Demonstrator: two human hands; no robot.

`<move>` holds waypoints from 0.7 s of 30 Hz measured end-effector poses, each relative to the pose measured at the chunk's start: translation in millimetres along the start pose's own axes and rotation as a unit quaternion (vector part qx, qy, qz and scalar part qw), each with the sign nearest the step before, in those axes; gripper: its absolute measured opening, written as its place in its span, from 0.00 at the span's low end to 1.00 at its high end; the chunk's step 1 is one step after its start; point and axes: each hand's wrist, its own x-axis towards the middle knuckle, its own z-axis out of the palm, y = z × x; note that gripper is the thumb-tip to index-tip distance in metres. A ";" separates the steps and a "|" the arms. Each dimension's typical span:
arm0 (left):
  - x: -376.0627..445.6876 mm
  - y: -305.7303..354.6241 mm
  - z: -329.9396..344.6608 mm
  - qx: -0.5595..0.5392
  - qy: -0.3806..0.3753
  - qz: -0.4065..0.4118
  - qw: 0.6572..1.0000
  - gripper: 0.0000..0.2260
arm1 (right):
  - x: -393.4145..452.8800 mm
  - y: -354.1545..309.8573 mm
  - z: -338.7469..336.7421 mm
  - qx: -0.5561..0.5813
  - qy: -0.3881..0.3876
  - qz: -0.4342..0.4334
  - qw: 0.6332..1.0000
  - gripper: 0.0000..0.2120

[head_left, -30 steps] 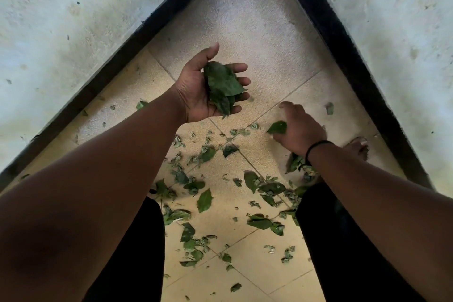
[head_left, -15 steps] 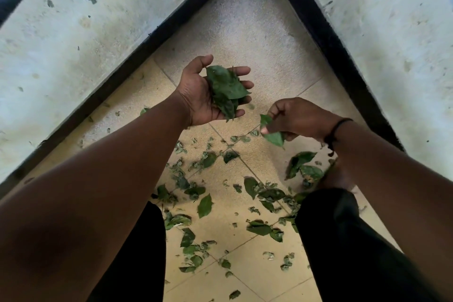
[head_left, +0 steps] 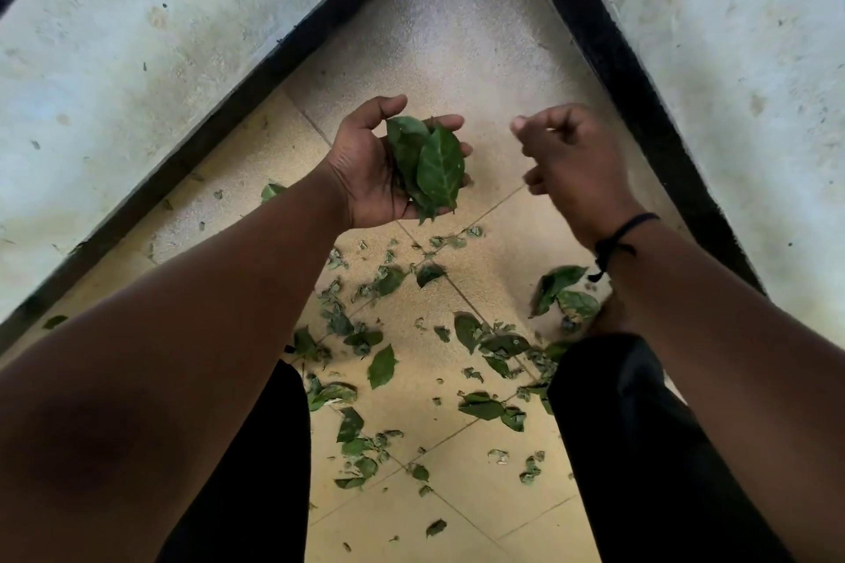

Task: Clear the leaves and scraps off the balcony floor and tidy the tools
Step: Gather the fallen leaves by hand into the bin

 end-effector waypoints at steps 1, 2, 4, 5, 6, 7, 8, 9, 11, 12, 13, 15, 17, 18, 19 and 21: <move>-1.5 0.1 -0.2 -0.005 -0.005 0.000 1.000 0.25 | 3.7 11.7 -9.7 -0.012 0.004 0.024 1.000 0.10; -3.3 0.5 -0.2 -0.012 -0.009 0.000 1.000 0.24 | 5.9 24.3 -19.7 -0.026 0.004 0.053 0.998 0.10; -8.6 -0.3 2.7 -0.027 -0.026 -0.004 0.999 0.24 | 3.6 47.0 -40.7 -0.047 0.007 0.113 0.992 0.11; -11.9 -1.4 3.9 -0.032 -0.035 -0.007 0.999 0.23 | -0.3 56.0 -49.2 -0.056 0.008 0.138 0.989 0.11; -16.0 -2.9 5.9 -0.033 -0.045 -0.012 0.998 0.23 | -7.6 63.2 -58.6 -0.072 0.012 0.158 0.985 0.11; -20.3 -4.9 7.5 -0.031 -0.052 -0.019 0.998 0.23 | -16.5 70.0 -67.4 -0.096 0.015 0.170 0.981 0.11; -25.3 -7.2 9.1 -0.024 -0.057 -0.027 0.998 0.24 | -27.3 77.2 -77.0 -0.131 0.020 0.183 0.974 0.09; -30.6 -9.8 10.2 -0.014 -0.059 -0.034 0.998 0.24 | -39.5 82.8 -86.2 -0.165 0.024 0.192 0.967 0.08; -42.4 -14.1 12.5 0.006 -0.063 -0.044 0.997 0.25 | -63.0 93.2 -100.7 -0.207 0.041 0.209 0.955 0.09; -49.8 -16.3 13.9 0.019 -0.066 -0.048 0.996 0.25 | -74.8 96.2 -104.9 -0.209 0.058 0.225 0.950 0.10; -58.2 -18.1 14.3 0.034 -0.069 -0.049 0.996 0.26 | -85.6 98.5 -106.0 -0.208 0.075 0.237 0.946 0.10; -73.0 -22.1 11.7 0.054 -0.067 -0.051 0.995 0.26 | -101.7 104.2 -100.6 -0.226 0.083 0.249 0.938 0.10; -82.0 -25.3 2.4 0.062 -0.056 -0.050 0.995 0.26 | -107.8 114.9 -88.4 -0.257 0.054 0.244 0.934 0.08; -83.2 -27.9 -3.8 0.063 -0.050 -0.048 0.996 0.26 | -105.8 122.9 -81.9 -0.277 0.037 0.245 0.929 0.06; -82.3 -31.5 -11.0 0.061 -0.045 -0.045 0.996 0.26 | -100.6 132.4 -76.1 -0.301 0.019 0.247 0.921 0.05; -76.4 -45.5 -25.8 0.038 -0.024 -0.034 0.998 0.26 | -82.7 155.4 -67.1 -0.351 -0.013 0.255 0.901 0.08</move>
